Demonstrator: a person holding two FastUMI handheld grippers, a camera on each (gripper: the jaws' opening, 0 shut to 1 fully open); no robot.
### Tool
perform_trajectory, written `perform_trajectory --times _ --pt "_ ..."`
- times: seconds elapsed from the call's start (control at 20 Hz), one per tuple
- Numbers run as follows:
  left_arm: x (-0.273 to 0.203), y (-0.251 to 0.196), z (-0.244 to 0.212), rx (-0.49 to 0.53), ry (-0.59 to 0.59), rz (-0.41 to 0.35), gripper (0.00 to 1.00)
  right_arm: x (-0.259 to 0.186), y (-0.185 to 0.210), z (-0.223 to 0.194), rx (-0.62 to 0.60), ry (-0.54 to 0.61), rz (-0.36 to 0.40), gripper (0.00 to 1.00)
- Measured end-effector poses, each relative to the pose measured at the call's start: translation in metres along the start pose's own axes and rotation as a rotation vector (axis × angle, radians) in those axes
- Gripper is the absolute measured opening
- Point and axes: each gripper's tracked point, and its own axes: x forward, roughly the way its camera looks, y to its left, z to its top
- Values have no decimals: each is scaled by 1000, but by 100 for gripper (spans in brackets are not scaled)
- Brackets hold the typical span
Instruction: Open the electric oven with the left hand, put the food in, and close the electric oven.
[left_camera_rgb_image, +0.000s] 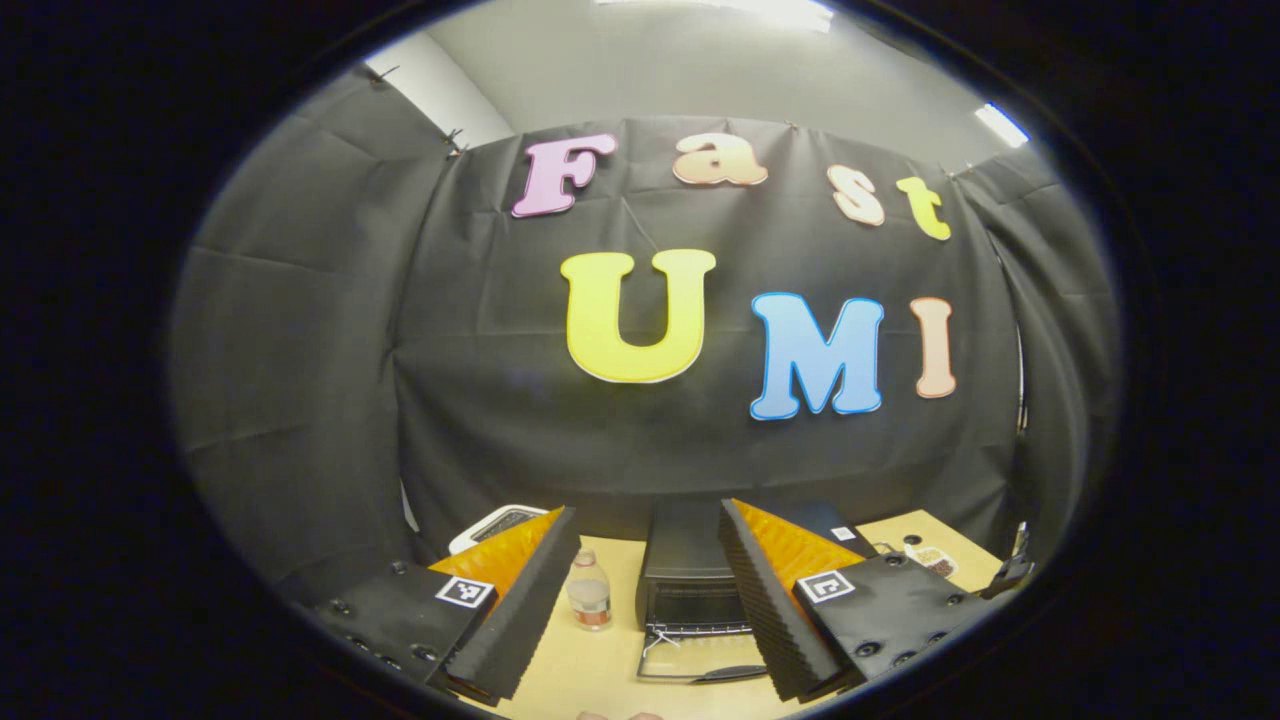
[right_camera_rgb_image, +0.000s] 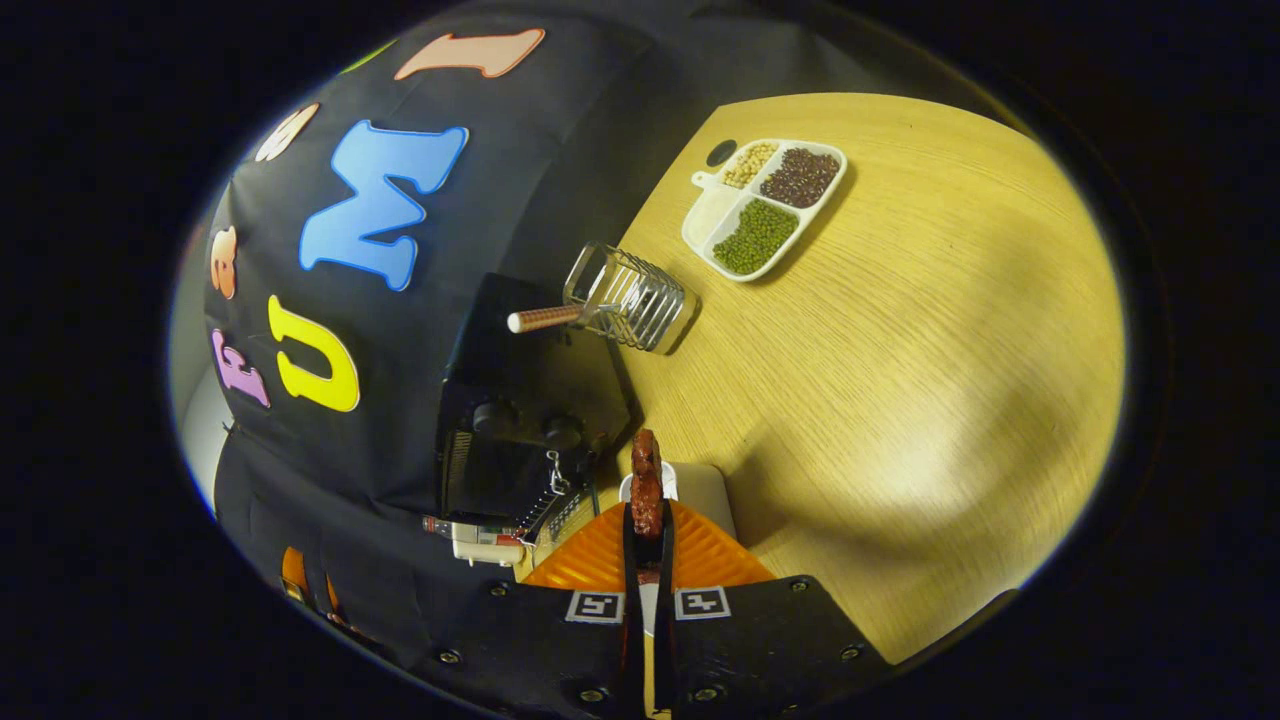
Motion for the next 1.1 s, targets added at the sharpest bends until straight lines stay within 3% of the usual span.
perform_trajectory --times 0.35,0.55,0.95,1.1 --pt "7 -7 5 -20 -24 -48 98 -13 94 -14 -4 8 192 4" --pt "8 -3 6 -22 -33 -76 98 7 135 -33 -14 20 242 4" --pt "3 29 -2 -18 -10 -77 98 94 177 -70 69 16 228 5" --pt "0 44 -13 -23 10 -67 98 127 178 -79 98 14 190 5"
